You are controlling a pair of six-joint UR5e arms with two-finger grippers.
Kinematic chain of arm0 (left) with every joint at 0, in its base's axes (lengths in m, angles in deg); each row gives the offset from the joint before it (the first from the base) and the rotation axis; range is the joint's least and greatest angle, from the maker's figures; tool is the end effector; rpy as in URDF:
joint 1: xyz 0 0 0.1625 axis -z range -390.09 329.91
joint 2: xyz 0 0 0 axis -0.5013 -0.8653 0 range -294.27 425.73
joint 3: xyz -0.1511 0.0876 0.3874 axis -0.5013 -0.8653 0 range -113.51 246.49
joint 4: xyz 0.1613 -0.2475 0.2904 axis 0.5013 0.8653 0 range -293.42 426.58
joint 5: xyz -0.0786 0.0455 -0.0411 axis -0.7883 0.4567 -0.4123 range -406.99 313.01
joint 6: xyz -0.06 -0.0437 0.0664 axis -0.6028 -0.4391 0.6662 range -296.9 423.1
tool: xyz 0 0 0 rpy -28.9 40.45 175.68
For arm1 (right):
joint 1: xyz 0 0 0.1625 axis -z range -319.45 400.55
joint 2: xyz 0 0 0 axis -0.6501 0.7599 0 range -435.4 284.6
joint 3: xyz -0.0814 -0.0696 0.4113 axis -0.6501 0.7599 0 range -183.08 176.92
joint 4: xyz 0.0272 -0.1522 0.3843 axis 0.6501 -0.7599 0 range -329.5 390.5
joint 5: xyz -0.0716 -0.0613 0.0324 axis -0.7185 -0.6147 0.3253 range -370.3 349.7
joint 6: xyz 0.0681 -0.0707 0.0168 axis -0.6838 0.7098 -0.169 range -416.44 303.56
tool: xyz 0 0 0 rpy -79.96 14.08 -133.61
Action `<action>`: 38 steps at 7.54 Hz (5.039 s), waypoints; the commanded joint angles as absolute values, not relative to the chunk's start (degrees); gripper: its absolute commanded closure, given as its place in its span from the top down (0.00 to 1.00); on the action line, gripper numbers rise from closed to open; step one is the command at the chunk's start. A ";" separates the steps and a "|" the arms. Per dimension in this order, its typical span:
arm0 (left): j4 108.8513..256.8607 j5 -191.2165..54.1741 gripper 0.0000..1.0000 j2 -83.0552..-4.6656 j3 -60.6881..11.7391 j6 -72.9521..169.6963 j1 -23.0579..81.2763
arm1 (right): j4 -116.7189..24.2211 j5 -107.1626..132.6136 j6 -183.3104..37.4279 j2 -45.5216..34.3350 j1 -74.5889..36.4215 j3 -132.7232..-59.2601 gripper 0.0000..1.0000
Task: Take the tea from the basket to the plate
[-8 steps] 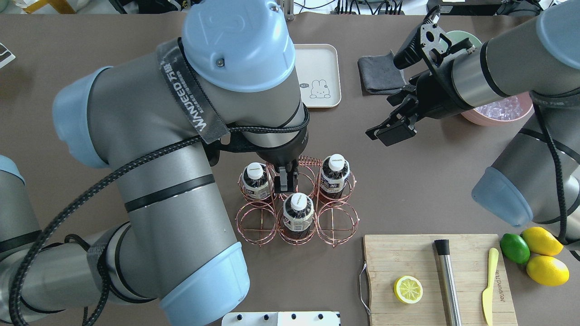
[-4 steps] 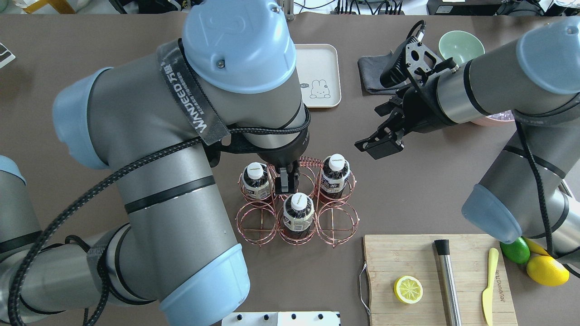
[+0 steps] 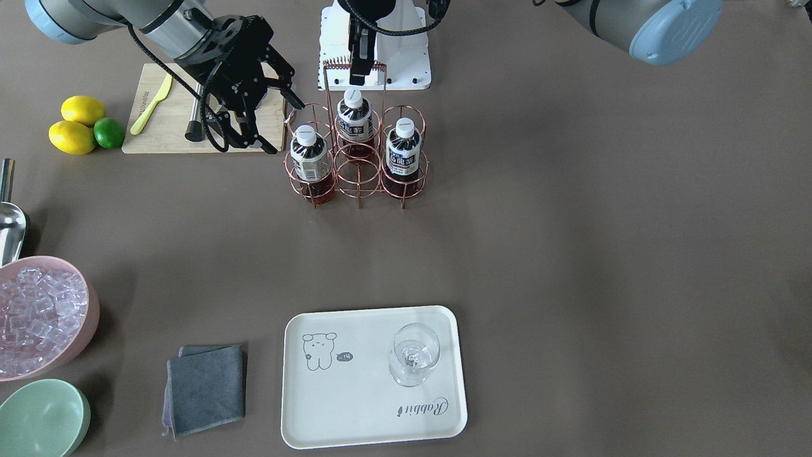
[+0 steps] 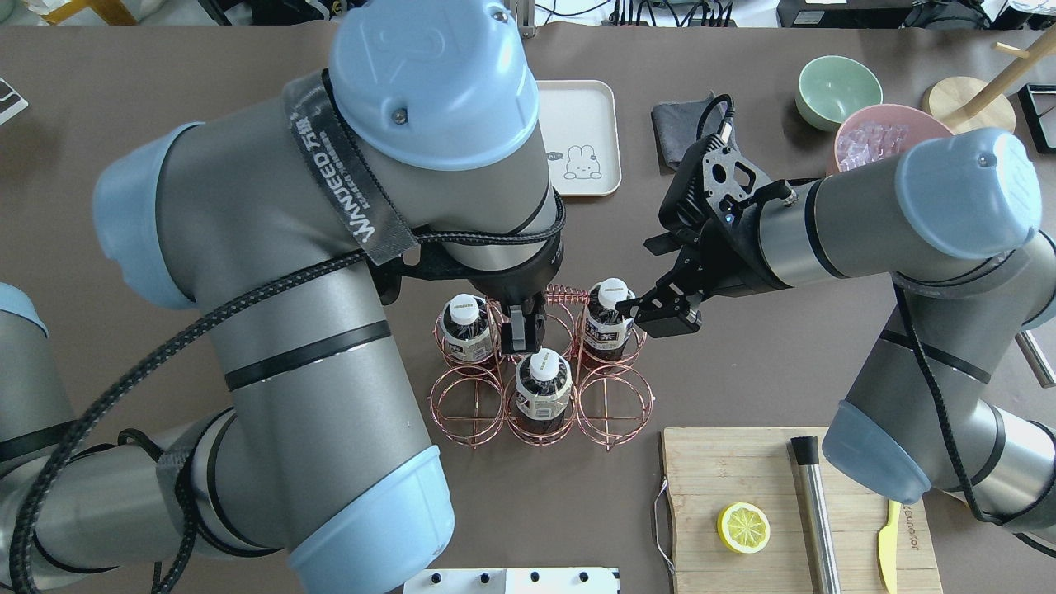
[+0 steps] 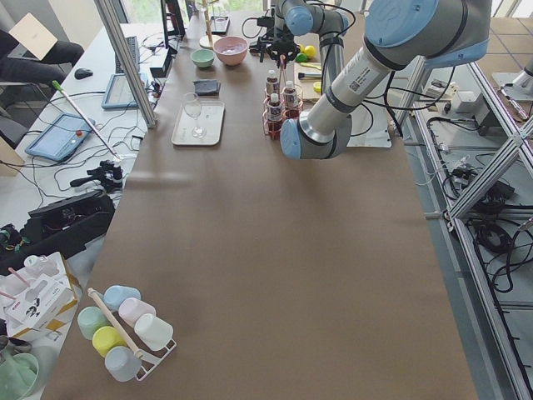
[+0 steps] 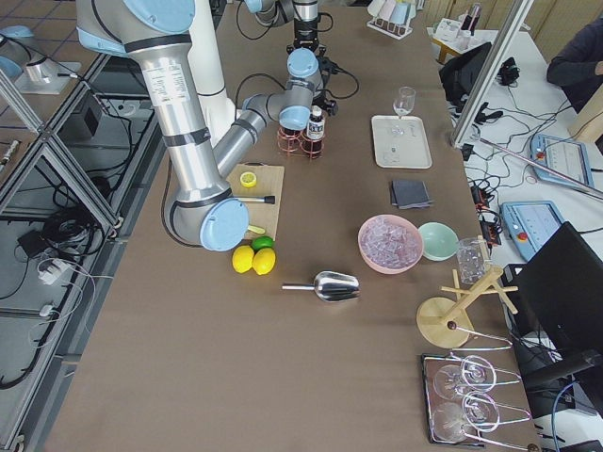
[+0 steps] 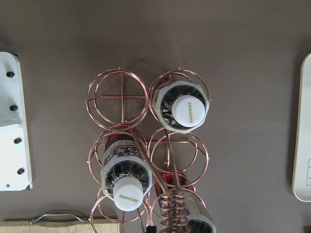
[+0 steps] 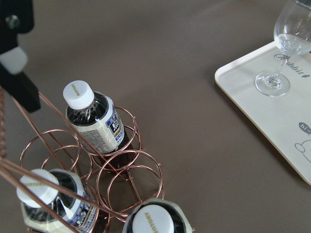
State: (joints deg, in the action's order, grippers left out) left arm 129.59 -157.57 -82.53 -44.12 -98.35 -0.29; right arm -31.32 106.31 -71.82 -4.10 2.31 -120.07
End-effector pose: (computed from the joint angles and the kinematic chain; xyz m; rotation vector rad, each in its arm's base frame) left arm 0.4474 -0.3695 -0.0197 -0.6967 0.7932 -1.4576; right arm -0.3562 -0.3937 0.2135 0.8602 -1.0634 -0.8348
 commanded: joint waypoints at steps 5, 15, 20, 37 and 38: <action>129.59 -157.55 0.00 -82.54 -44.34 -98.35 -0.29 | -28.48 103.26 -71.82 -2.10 5.92 -120.24 0.63; 129.59 -157.11 0.00 -82.45 -44.07 -98.35 -1.26 | -28.56 101.32 -71.38 -3.24 6.18 -119.28 0.55; 129.59 -157.11 0.00 -82.45 -44.16 -98.35 -1.26 | -28.48 101.32 -71.47 -3.24 6.18 -119.01 0.54; 129.59 -156.94 0.00 -82.54 -44.42 -98.35 -1.26 | -34.98 105.71 -72.26 -2.45 6.10 -128.85 0.00; 129.59 -156.94 0.00 -82.54 -44.51 -98.35 -1.26 | -36.72 105.72 -72.09 -2.54 6.01 -130.25 0.00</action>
State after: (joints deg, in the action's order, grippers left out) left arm 129.59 -156.94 -82.53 -44.40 -98.35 -1.26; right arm -34.60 105.27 -72.29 -2.50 6.14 -128.27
